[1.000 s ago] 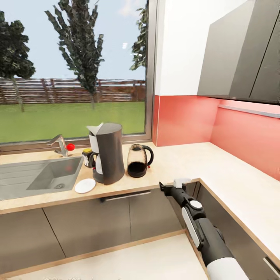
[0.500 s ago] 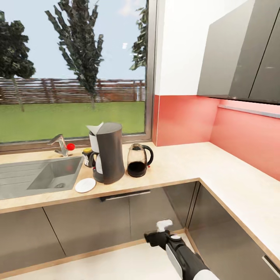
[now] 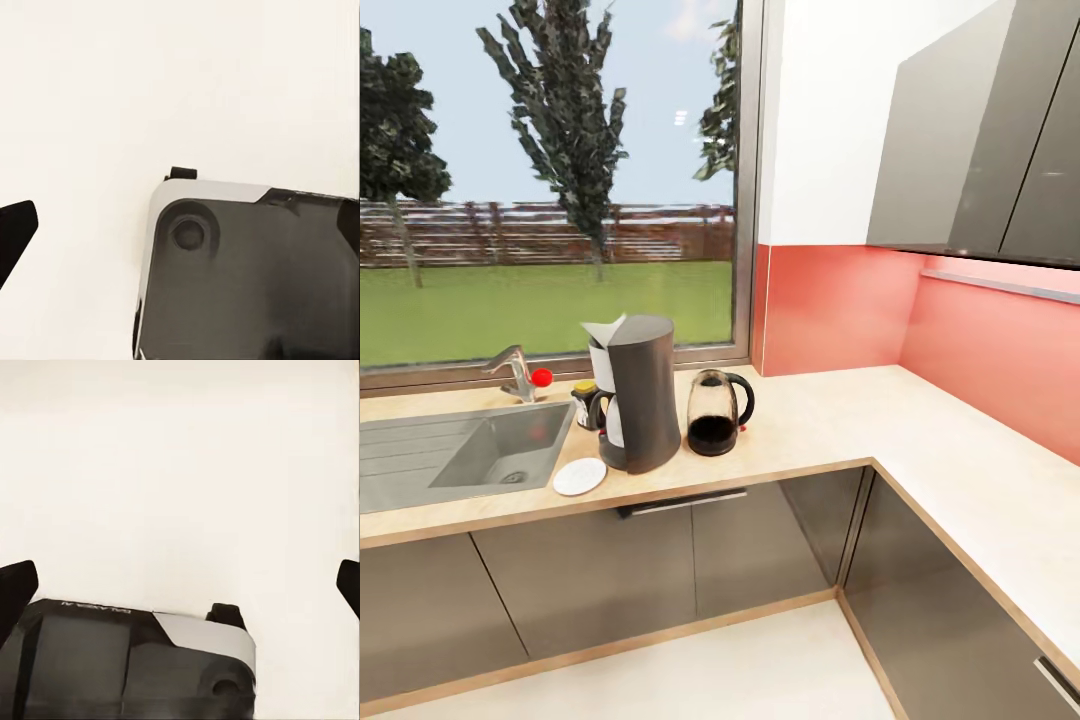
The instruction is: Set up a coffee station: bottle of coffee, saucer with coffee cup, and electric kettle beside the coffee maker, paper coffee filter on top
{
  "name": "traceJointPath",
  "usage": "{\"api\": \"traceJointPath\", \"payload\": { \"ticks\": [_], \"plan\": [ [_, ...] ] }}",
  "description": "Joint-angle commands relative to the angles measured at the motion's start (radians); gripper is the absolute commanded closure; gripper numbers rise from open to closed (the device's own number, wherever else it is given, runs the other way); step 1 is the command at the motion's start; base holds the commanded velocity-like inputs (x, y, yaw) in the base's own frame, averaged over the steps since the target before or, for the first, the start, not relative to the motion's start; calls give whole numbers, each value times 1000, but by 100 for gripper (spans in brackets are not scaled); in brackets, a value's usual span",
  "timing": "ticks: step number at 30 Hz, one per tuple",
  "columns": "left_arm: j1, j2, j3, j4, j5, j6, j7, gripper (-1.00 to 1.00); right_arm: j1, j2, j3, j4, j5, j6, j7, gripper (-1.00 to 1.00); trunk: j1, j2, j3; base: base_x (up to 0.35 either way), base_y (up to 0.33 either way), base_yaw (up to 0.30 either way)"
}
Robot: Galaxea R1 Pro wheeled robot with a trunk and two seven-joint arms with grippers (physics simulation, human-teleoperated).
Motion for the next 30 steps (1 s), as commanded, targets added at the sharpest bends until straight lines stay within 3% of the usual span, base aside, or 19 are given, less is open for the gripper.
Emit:
{"api": "traceJointPath", "payload": {
  "ticks": [1, 6, 15, 16, 17, 30],
  "plan": [
    [-1, -2, 2, -2, 6, -3, -1, -100, 26, -3, 9, -1, -4, 3, -24, -100, 1, -2, -1, 0, 0, 0],
    [-5, 1, 3, -4, 6, -3, -2, -100, 69, -9, 9, -1, -4, -27, -36, -100, 1, -2, -1, 0, 0, 0],
    [-3, 12, 6, -1, 4, -5, -3, -100, 77, -23, 9, -1, -5, -42, -37, -100, 1, -2, -1, 0, 0, 0],
    [0, 10, 1, 3, -2, -5, -4, -100, 78, -55, 9, -1, -4, -41, -38, -100, 1, -2, -1, 0, 0, 233],
    [0, 9, 0, 4, -4, -5, -5, -100, 78, -58, 9, -1, -4, -41, -37, -100, 1, -2, -1, 0, 0, 249],
    [4, 13, 1, 2, -5, -5, -3, -100, 94, -65, 10, 0, -3, -40, -38, -100, 1, -2, -9, 0, 0, 258]
  ]
}}
